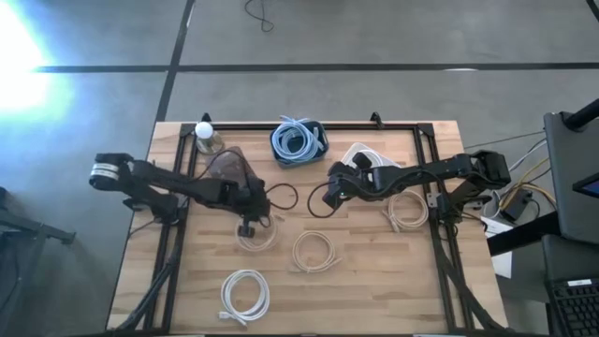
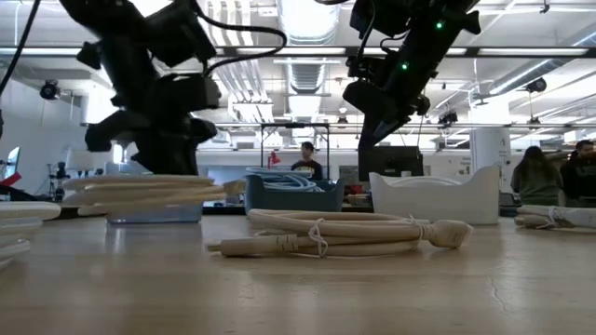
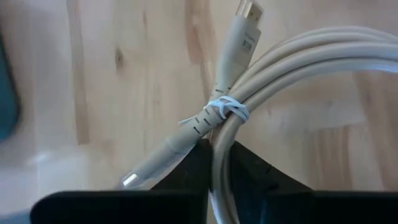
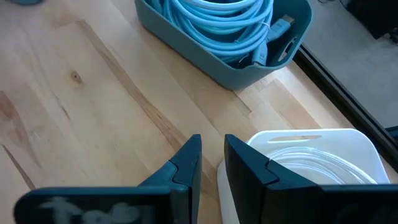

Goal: Sort HDMI cables
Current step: Put the left brown HDMI cable into the black bin

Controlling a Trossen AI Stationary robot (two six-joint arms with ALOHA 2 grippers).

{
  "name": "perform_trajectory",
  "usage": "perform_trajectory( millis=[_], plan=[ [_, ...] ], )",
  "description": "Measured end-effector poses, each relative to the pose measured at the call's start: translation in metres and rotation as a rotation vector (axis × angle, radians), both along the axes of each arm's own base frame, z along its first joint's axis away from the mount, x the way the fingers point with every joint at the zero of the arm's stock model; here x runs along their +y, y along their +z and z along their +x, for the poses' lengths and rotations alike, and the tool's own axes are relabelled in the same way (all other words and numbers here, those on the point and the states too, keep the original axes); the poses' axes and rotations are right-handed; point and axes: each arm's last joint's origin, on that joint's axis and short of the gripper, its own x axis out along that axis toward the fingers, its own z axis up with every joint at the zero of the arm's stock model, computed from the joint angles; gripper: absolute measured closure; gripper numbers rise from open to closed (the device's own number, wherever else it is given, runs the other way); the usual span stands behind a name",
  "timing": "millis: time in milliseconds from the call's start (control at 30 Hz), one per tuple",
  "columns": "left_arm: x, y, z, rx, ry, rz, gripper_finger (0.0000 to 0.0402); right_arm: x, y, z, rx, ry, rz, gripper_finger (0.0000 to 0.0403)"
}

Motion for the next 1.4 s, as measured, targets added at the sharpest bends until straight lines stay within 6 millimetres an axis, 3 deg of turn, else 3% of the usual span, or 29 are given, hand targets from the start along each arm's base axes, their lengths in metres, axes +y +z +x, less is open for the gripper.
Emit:
perform_trajectory(
  millis=[233,433,667,867,1000,1400],
  plan=[
    [0.001,0.033,-0.008,-0.091,0.039,0.060,0.0355,0.000,0.000,0.000,0.001,0.000,0.000,0.0339],
    [0.005,0.076,-0.023,-0.177,0.180,0.322,0.0357,0.000,-0.001,0.000,0.002,0.000,0.000,0.0339],
    [0.012,0.104,-0.050,-0.238,0.309,0.554,0.0356,0.000,-0.001,0.000,0.002,0.000,0.000,0.0339],
    [0.017,0.111,-0.067,-0.222,0.398,0.664,0.0355,0.000,-0.001,0.000,0.001,0.000,0.000,0.0339],
    [0.020,0.104,-0.073,-0.218,0.502,0.698,0.0354,0.000,-0.001,0.000,0.001,0.000,0.000,0.0339],
    [0.044,0.081,-0.085,-0.161,0.851,0.560,0.0353,0.000,0.000,0.000,0.001,-0.001,0.000,0.0339]
  ],
)
